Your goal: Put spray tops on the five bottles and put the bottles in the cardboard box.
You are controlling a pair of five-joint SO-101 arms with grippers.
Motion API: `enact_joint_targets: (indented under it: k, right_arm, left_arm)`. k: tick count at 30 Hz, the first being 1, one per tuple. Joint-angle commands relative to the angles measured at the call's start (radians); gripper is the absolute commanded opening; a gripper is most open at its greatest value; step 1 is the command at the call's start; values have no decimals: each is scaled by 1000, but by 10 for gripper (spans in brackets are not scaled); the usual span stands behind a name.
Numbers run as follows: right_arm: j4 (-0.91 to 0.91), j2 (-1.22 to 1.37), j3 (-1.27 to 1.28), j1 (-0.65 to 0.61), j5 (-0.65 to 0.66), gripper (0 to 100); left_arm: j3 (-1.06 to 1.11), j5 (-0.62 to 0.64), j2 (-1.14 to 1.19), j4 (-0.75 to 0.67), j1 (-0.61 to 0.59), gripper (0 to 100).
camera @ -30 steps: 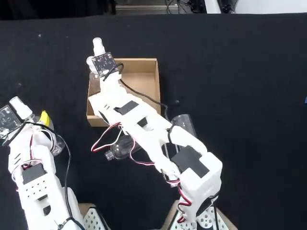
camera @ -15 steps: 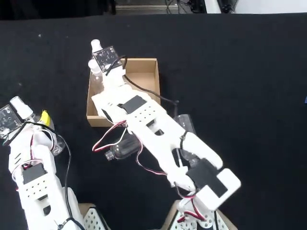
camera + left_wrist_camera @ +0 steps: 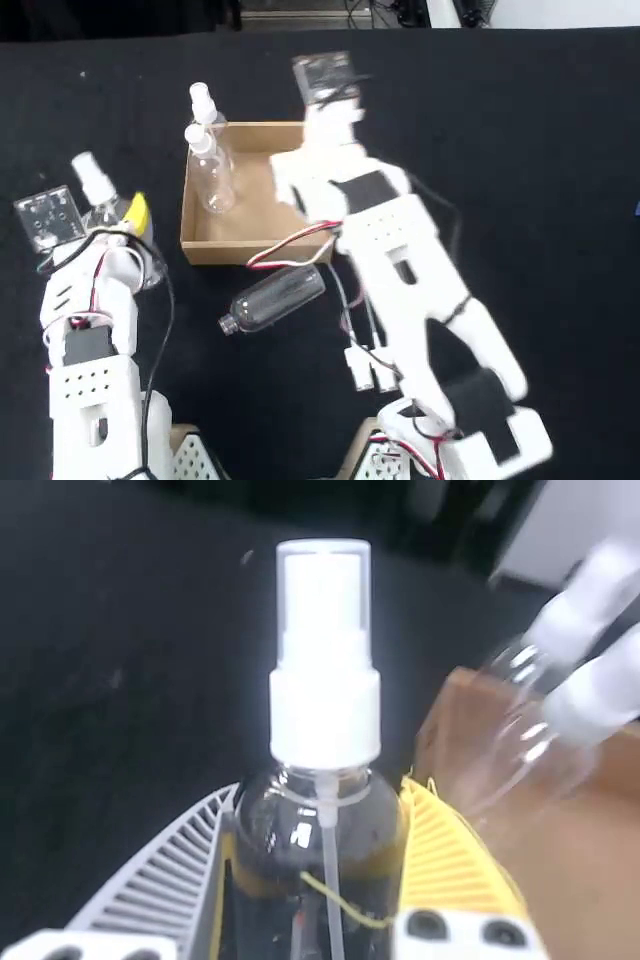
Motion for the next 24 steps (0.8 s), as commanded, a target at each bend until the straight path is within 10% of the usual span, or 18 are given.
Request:
enact_joint_targets:
  k: [1, 11, 24]
  right_arm:
    - [77, -125, -28, 109, 89, 11]
    - [-63, -344, 312, 295, 150, 11]
    - [-503, -401, 687, 256, 160, 11]
  left_arm:
    - [-110, 5, -2, -3, 110, 63]
    - [-44, -3, -2, -281, 225, 62]
    - [-107, -5, 15, -242, -237, 62]
